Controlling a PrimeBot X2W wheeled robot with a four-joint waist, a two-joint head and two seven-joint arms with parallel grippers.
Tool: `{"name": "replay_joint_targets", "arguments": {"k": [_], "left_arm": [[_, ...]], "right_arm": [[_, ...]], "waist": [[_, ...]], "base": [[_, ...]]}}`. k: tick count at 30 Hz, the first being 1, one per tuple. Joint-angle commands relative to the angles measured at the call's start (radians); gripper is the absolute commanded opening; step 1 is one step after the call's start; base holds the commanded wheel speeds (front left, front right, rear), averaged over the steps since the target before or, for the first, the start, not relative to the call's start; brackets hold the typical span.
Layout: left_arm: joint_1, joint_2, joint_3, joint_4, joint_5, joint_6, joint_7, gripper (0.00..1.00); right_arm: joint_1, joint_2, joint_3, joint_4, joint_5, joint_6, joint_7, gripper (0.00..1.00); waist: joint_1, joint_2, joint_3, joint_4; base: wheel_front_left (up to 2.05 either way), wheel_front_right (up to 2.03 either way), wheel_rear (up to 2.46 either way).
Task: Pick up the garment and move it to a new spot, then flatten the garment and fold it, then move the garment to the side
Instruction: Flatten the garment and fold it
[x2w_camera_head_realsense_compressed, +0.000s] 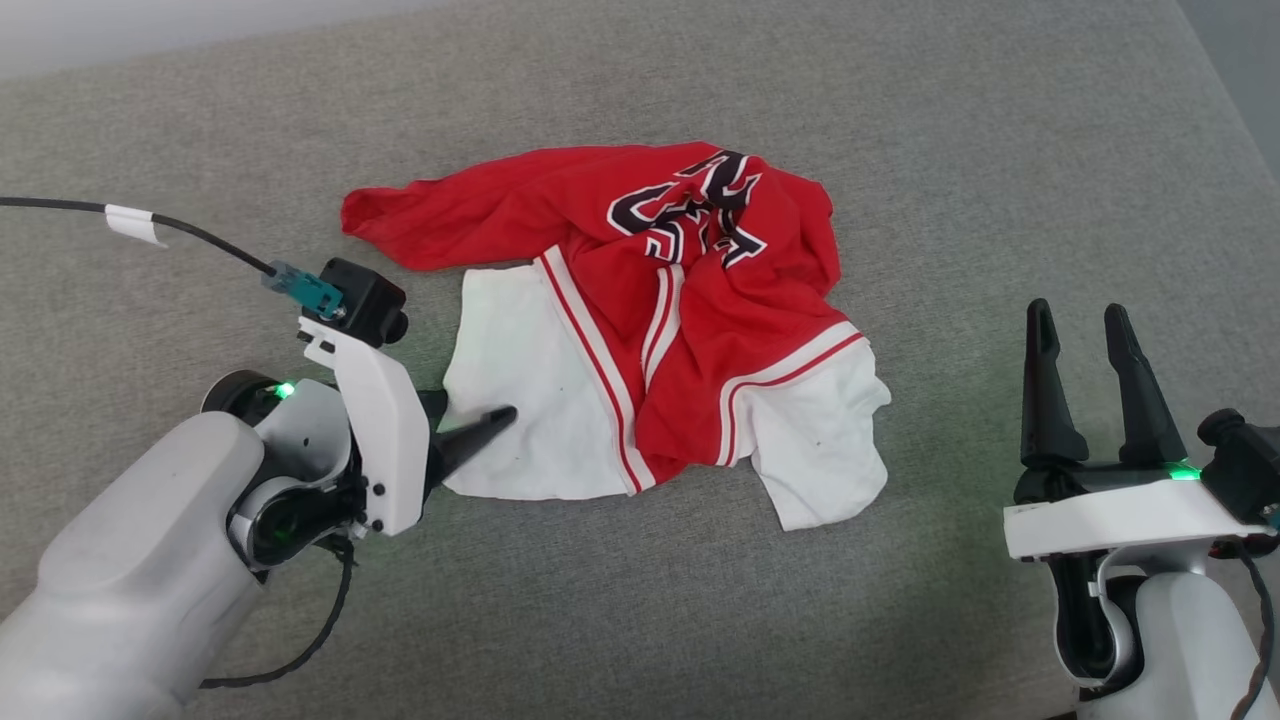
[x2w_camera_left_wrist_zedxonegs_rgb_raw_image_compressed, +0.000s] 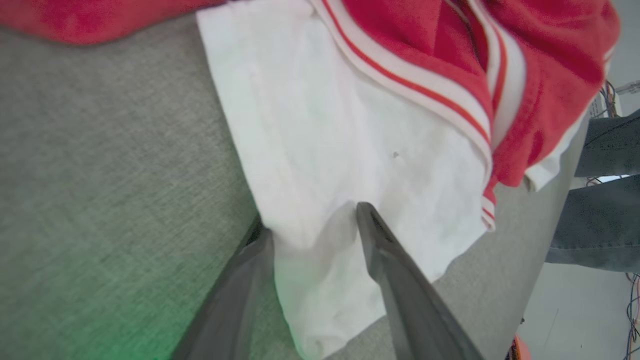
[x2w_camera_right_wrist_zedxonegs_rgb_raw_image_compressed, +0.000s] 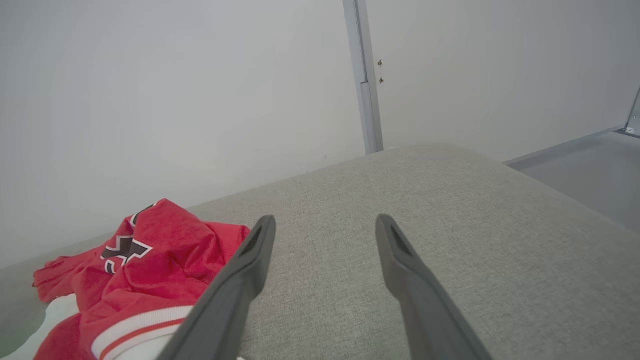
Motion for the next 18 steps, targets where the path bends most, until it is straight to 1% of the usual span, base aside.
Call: {"name": "replay_joint_targets", "arguments": {"k": [1, 3, 6, 9, 15, 17, 18], "left_arm": [[0.018, -0.008, -0.027, 0.034, -0.005, 0.006, -0.004, 0.00], [0.010, -0.017, -0.037, 0.041, -0.031, 0.005, -0.032, 0.00], [-0.007, -0.002, -0.031, 0.072, -0.057, 0.005, -0.097, 0.00], [-0.006, 0.030, -0.021, 0.110, -0.071, 0.005, -0.155, 0.00], [0.034, 0.112, 0.005, 0.211, -0.085, 0.006, -0.240, 0.00], [0.045, 0.147, 0.018, 0.254, -0.077, 0.011, -0.270, 0.00], [0.049, 0.153, 0.023, 0.275, -0.074, 0.018, -0.286, 0.00]], "right_arm": [[-0.010, 0.001, 0.003, -0.001, 0.001, 0.000, -0.005, 1.00], [-0.012, 0.001, 0.000, 0.000, -0.003, 0.000, -0.005, 1.00], [-0.009, 0.001, 0.003, 0.002, -0.013, 0.000, -0.005, 1.00], [-0.001, 0.001, 0.001, 0.004, -0.023, 0.000, -0.005, 1.00], [0.015, 0.000, -0.009, 0.008, -0.054, 0.000, -0.005, 1.00], [0.013, 0.000, -0.010, 0.007, -0.064, 0.000, -0.005, 1.00], [0.013, 0.001, -0.010, 0.007, -0.068, 0.000, -0.005, 1.00]], "waist": [[0.0000, 0.0000, -0.002, 0.004], [0.0000, 0.0000, -0.008, 0.014], [0.0000, 0.0000, -0.022, 0.035], [0.0000, 0.0000, -0.038, 0.059], [0.0000, 0.0000, -0.062, 0.107], [0.0000, 0.0000, -0.063, 0.118], [0.0000, 0.0000, -0.065, 0.123]], "base": [[0.00, 0.00, 0.00], [0.00, 0.00, 0.00], [0.00, 0.00, 0.00], [0.00, 0.00, 0.00], [0.00, 0.00, 0.00], [0.00, 0.00, 0.00], [0.00, 0.00, 0.00]]}}
